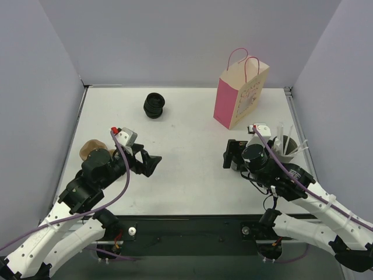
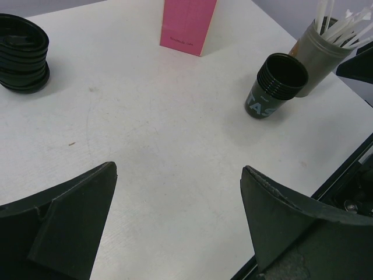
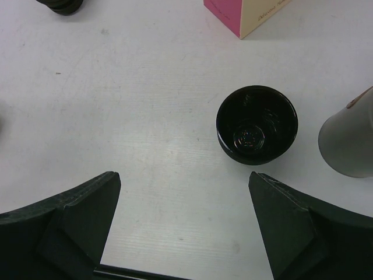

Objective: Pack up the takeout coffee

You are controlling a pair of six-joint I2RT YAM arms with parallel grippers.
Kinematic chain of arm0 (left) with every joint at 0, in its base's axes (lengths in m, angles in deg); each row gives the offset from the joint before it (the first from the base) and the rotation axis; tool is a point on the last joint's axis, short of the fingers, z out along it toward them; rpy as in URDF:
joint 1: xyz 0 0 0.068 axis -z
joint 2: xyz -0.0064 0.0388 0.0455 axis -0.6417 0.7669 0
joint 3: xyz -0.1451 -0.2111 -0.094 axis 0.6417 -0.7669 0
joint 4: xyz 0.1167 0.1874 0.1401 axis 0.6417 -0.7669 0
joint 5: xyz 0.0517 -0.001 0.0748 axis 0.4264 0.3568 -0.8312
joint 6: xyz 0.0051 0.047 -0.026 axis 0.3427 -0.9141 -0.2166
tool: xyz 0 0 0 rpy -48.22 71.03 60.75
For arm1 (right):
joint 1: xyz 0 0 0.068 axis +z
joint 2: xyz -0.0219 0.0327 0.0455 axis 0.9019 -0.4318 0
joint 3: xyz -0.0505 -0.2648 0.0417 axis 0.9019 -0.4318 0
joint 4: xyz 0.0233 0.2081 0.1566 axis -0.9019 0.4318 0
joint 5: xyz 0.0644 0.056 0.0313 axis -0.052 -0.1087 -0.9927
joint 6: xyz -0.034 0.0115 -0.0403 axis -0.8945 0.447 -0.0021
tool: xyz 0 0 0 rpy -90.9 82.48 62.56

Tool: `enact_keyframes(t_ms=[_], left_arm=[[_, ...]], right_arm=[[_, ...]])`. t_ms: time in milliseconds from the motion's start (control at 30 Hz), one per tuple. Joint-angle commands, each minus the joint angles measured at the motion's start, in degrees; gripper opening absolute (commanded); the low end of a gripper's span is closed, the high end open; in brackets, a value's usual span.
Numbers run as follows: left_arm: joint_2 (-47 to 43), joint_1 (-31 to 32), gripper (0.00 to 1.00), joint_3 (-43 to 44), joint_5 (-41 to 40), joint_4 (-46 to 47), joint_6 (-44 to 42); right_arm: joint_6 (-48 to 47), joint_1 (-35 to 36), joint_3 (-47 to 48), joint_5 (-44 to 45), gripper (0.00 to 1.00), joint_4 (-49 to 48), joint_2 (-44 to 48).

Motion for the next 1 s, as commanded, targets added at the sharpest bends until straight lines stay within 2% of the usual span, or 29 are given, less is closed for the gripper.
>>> enact_keyframes(t_ms=[0, 133, 233, 333, 367, 433, 467, 667, 967], left_arm=[[-0.7, 0.2, 0.97, -0.1, -0.7, 2.9, 0.4], [-0.8, 0.2, 0.97, -0.2, -1.1, 2.9, 0.3], [-0.8, 0.2, 0.97, -0.3, -1.1, 2.9, 0.2], [-0.7, 0.2, 0.97, -0.2, -1.1, 2.9, 0.2], [-0.7, 0.2, 0.97, -0.3, -1.2, 2.8, 0.2], [-0.6, 0.3, 0.97, -0.4, -1.3, 2.8, 0.2], [-0.4, 0.3, 0.97, -0.3, -1.3, 2.8, 0.2], [-0.2, 0.6, 0.97, -0.3, -1.4, 2.8, 0.1], [0.3, 0.7, 0.97, -0.3, -0.9, 2.9, 0.0]], right_arm=[[1.2, -0.4, 1.9, 4.8, 1.00, 1.2, -0.3], [-2.1, -0.8, 2.2, 8.0, 0.98, 2.1, -0.7], [-4.7, -5.4, 3.0, 7.7, 0.93, 2.7, -2.8], [-7.9, -14.9, 5.5, 1.0, 0.82, 3.2, -6.3], [-8.7, -16.6, 7.0, 0.2, 0.74, 3.3, -7.5], [-9.8, -21.5, 8.7, -2.3, 0.66, 5.2, -11.2], [-10.8, -23.2, 9.7, -4.1, 0.56, 5.9, -12.4], [-11.5, -32.5, 11.0, -15.6, 0.37, 7.1, -17.1], [-12.4, -34.4, 6.1, -14.9, 0.33, 5.6, -20.8]])
